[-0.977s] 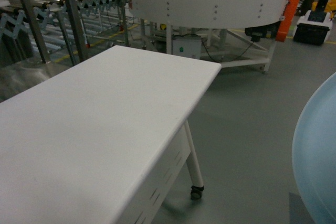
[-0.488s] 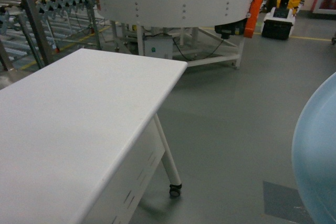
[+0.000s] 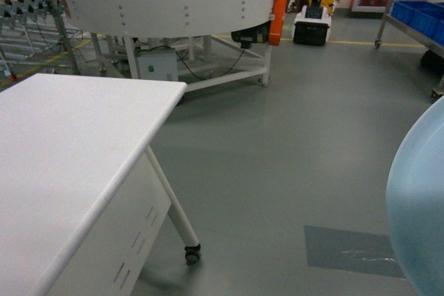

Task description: Place blue tray on left shelf second layer neatly

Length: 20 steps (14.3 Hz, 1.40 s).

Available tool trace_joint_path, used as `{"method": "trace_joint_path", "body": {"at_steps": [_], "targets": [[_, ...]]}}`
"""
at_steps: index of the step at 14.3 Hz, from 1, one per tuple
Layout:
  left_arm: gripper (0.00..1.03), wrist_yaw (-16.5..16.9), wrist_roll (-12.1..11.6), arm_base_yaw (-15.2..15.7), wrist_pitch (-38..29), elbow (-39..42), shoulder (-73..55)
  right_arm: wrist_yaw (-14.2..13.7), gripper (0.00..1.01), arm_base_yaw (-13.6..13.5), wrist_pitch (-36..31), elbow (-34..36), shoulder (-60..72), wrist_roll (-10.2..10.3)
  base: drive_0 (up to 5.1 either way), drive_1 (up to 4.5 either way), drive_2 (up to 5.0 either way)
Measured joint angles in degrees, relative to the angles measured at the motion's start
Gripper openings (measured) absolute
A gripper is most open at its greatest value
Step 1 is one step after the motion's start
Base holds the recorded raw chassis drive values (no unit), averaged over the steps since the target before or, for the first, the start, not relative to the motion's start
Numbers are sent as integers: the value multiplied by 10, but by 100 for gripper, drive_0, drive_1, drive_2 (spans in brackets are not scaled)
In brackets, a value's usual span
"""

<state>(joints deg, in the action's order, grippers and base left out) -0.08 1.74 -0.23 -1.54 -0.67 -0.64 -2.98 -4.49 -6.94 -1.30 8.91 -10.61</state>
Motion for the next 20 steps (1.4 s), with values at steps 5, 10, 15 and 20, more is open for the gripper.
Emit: {"method": "trace_joint_path", "body": {"at_steps": [5, 10, 15, 20], "targets": [[98, 0, 0, 0, 0, 0, 0, 0, 2, 0, 0, 0, 0, 0, -166, -166, -166], [98, 0, 0, 0, 0, 0, 0, 0, 2, 0, 0, 0, 0, 0, -153, -153, -153], [98, 0, 0, 0, 0, 0, 0, 0, 2, 0, 0, 0, 0, 0, -161, -161, -161], [98, 0, 0, 0, -2, 0, 0, 0, 2, 0, -1, 0, 0, 0, -161, 11, -334]]}}
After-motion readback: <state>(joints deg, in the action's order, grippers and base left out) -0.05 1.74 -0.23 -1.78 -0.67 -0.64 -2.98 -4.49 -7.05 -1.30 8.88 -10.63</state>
